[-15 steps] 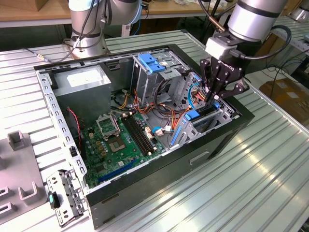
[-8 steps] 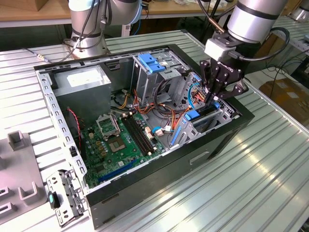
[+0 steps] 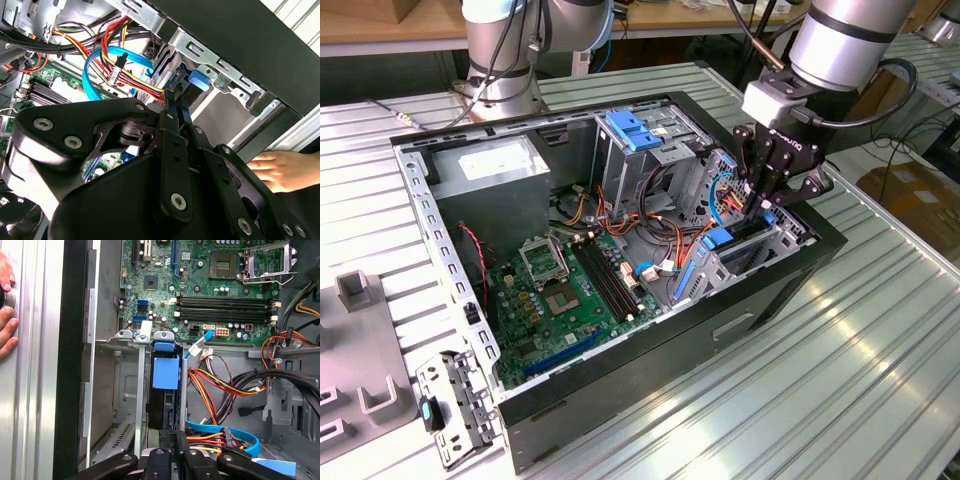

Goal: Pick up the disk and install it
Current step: 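Insert the first disk wire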

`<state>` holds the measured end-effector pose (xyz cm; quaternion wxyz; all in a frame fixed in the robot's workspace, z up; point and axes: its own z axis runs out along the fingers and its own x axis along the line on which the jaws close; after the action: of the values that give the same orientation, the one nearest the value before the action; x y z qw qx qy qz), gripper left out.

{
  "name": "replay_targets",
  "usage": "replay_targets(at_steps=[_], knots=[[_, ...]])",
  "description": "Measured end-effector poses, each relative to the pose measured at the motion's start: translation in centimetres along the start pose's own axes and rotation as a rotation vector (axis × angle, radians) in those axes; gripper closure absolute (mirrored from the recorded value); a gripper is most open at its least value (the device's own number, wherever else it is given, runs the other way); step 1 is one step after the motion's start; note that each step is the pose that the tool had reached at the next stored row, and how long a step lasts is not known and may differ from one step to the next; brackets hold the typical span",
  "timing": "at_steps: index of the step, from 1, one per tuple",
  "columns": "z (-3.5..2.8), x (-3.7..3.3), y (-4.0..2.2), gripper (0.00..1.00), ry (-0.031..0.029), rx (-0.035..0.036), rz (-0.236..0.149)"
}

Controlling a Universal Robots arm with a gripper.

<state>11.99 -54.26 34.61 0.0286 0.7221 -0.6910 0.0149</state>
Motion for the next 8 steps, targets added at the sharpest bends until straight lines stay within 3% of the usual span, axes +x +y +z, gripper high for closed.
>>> replay_targets(at_steps=[3, 8], knots=[[-0.51, 0.03, -0.06, 0.84, -0.0003, -0.0004, 0.007], [-0.50, 0.03, -0.07, 0.84, -0.0004, -0.0016, 0.020]])
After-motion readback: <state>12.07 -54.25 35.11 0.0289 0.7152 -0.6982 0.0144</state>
